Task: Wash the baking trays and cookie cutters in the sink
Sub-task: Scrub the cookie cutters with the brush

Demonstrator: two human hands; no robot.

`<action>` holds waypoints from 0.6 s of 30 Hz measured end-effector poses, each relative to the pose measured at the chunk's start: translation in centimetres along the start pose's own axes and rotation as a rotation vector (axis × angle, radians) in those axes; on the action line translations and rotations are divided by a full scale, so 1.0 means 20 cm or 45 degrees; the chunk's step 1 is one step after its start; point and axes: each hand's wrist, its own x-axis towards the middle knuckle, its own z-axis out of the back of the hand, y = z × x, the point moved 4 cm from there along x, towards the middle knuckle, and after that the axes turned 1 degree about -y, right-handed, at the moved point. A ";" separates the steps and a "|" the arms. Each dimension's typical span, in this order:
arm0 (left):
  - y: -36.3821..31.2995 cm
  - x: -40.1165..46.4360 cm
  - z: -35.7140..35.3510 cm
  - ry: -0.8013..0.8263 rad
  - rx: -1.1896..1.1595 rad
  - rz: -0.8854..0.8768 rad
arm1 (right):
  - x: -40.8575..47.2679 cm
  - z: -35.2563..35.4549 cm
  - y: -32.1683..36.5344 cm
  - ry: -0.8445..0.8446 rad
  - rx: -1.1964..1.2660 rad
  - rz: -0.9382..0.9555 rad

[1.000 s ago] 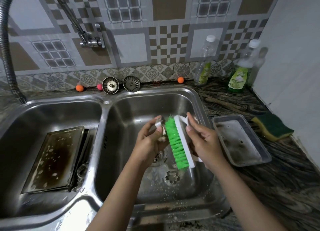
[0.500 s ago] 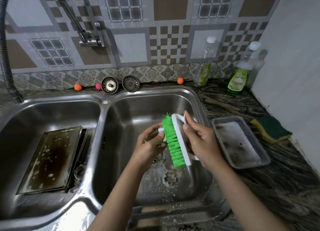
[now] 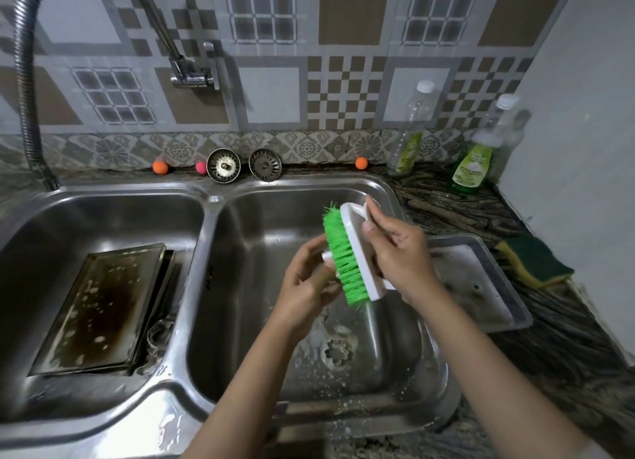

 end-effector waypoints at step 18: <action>-0.03 0.06 0.11 -0.245 -0.191 -0.036 | -0.16 -0.10 -0.06 -0.026 -0.029 -0.019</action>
